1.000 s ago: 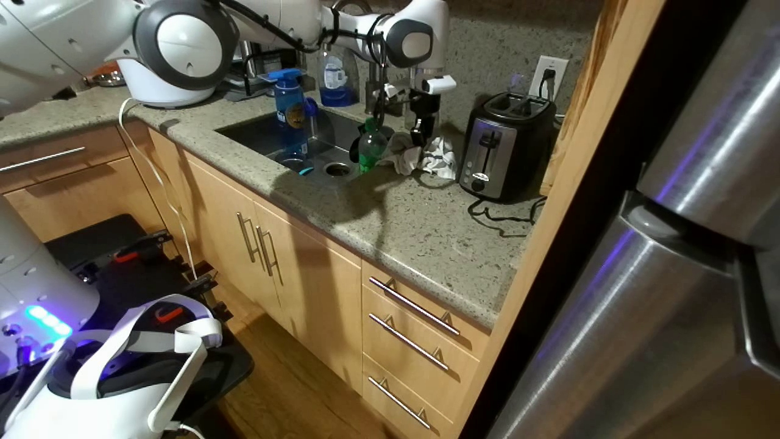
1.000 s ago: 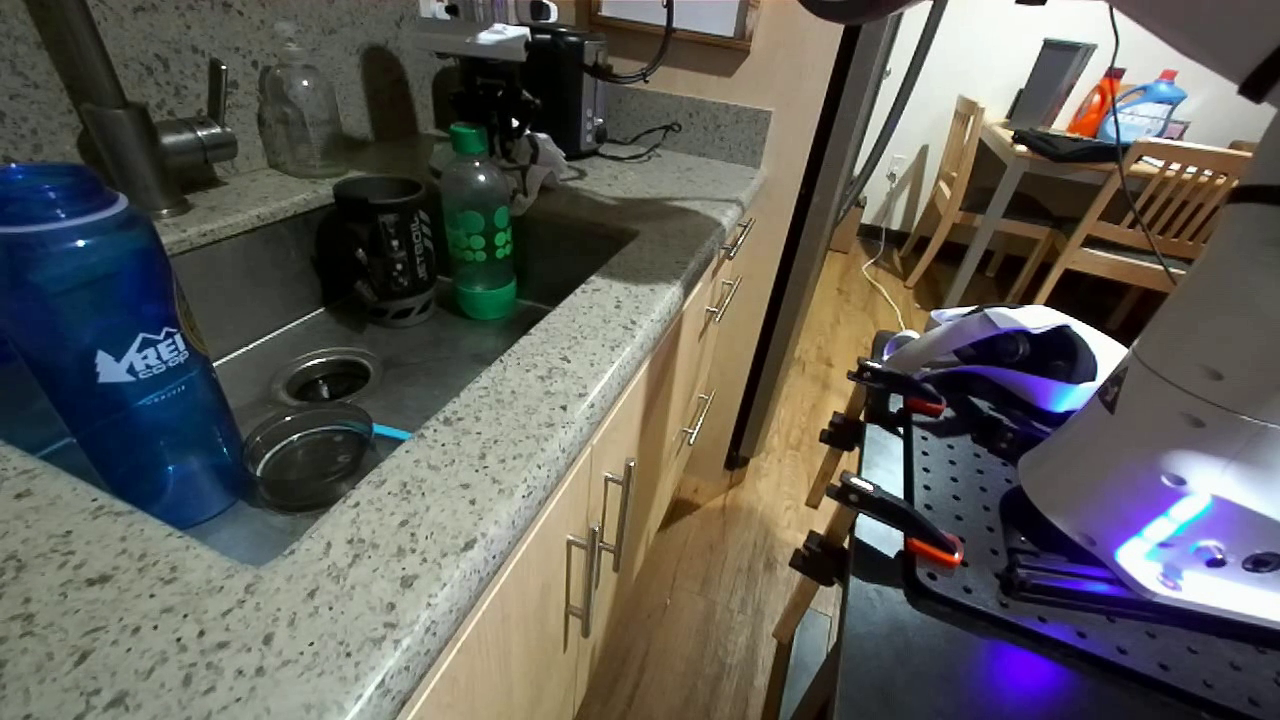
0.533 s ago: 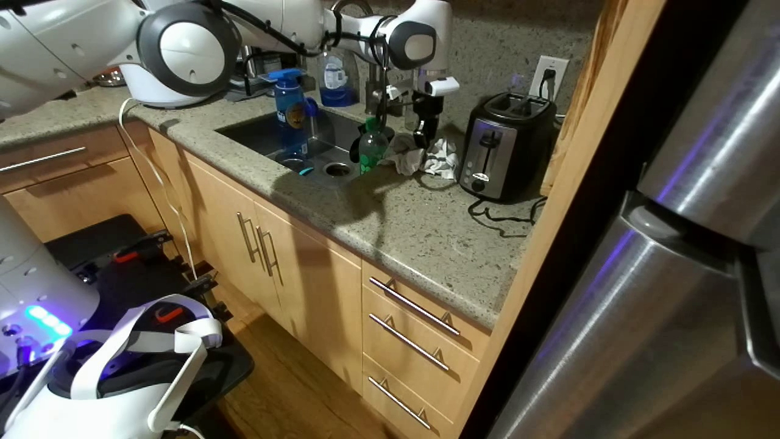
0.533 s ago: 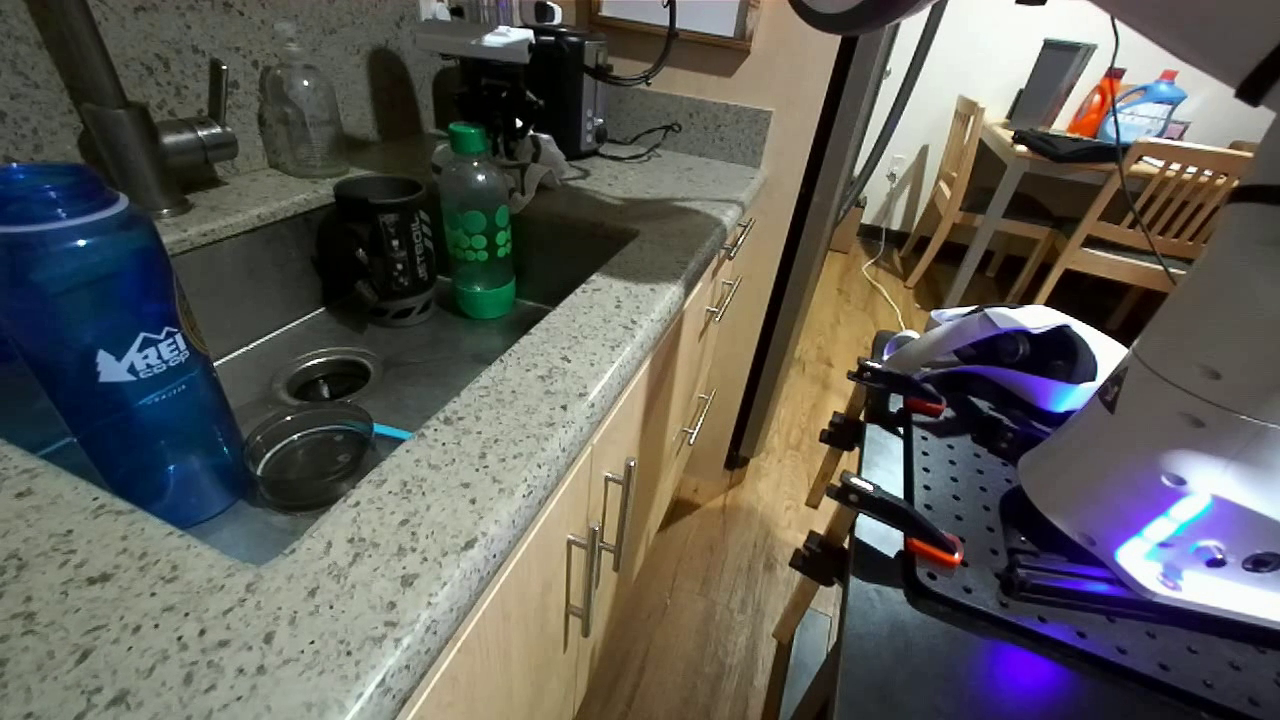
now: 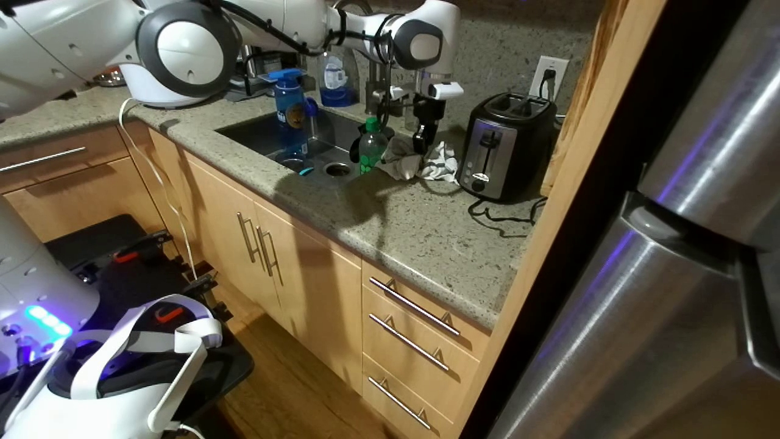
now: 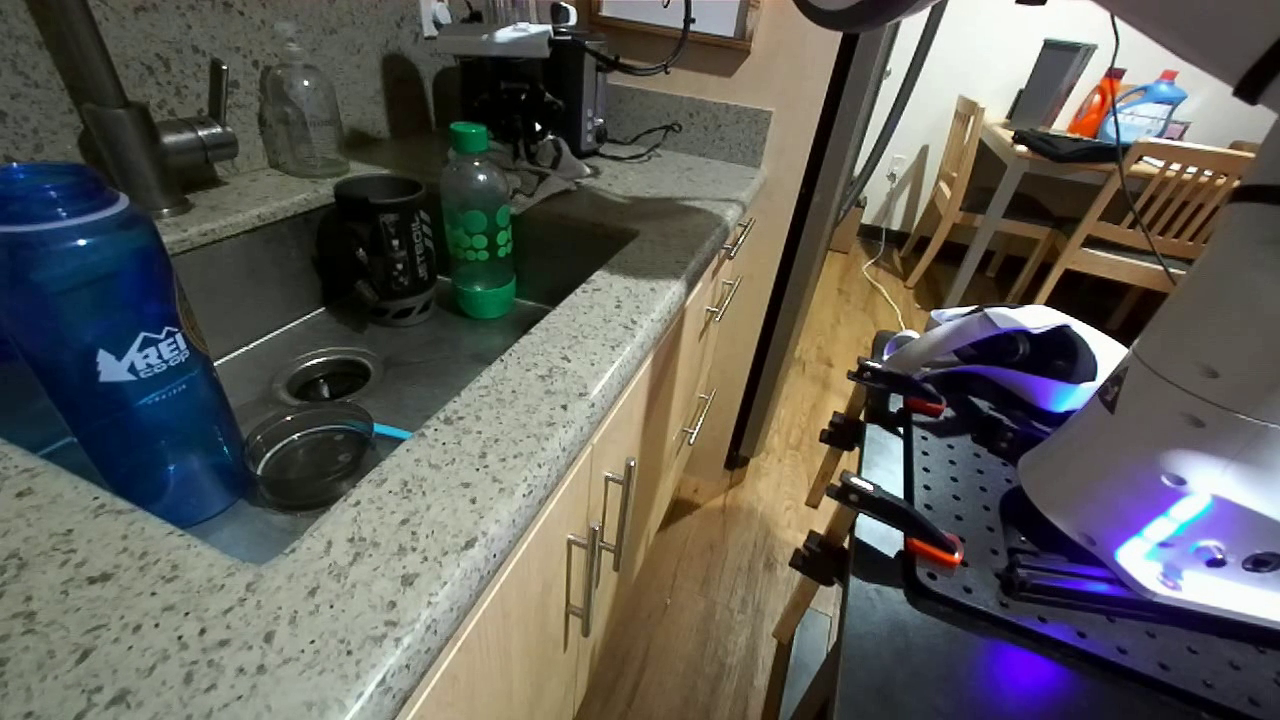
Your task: Use the cloth to wipe the right side of the counter
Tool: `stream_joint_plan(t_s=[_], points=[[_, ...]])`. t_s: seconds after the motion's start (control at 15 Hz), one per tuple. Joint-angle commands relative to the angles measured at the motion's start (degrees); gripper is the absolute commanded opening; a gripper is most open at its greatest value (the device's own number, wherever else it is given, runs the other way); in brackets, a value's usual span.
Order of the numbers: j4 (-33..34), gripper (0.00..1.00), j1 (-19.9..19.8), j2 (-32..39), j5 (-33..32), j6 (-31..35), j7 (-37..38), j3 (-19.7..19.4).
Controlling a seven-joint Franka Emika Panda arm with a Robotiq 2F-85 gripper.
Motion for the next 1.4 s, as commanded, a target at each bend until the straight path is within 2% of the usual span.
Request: stream_joint_plan(t_s=[0.0,0.4,1.33], points=[[-2.11,0.03,-1.74,0.43,0.15,-6.34,-3.44,0.42],[-2.35,0.03,-3.10,0.73,0.76,-9.05,-4.84,0.43],[-4.25,0.03,-3.64,0.68,-0.05,-2.01,-1.05,-1.62]])
